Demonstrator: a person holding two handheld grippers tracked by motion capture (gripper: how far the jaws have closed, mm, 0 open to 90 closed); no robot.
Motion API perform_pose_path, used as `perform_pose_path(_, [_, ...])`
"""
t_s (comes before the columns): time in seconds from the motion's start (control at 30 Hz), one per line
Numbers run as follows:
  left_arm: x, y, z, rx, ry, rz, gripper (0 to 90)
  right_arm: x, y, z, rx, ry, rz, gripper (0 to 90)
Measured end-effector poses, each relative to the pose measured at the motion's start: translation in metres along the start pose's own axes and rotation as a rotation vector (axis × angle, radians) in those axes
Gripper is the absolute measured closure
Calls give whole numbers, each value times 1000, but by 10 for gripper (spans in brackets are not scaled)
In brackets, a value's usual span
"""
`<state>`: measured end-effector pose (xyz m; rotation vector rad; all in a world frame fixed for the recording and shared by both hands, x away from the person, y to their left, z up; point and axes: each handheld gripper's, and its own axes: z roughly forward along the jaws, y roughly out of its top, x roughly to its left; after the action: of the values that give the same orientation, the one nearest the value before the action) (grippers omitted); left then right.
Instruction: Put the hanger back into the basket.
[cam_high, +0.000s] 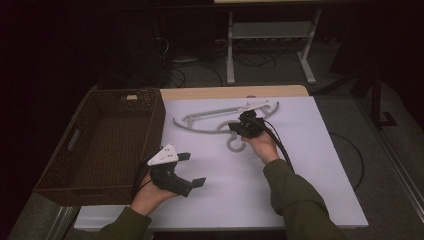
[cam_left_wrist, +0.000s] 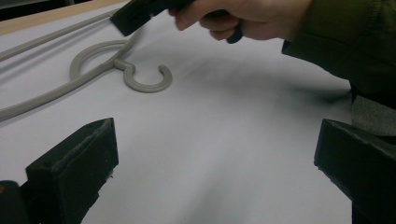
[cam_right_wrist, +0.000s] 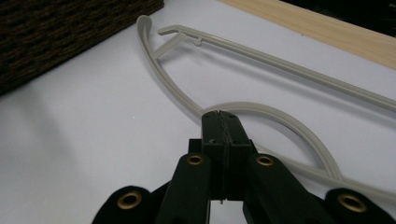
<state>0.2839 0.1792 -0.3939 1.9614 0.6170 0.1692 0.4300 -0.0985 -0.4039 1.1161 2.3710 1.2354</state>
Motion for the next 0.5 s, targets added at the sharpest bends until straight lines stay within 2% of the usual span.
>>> perform_pose_path(0.07, [0,0,0,3,-2,0,0,1,2,6,3,0,11,891])
perform_pose_path(0.1, [0,0,0,-1,-3,-2,0,-1,5,15,16,-7,2,892])
perform_pose_path(0.23, [0,0,0,-6,-4,-9,0,-4,9,26,34,-19,20,892])
perform_pose_path(0.3, [-1,0,0,-18,-5,-19,0,-9,12,37,60,-33,23,892])
perform_pose_path(0.4, [0,0,-1,-15,-2,-17,0,-11,12,42,80,-39,32,892])
perform_pose_path(0.5, [1,0,-1,-16,-3,-3,0,-15,12,52,122,-61,28,892])
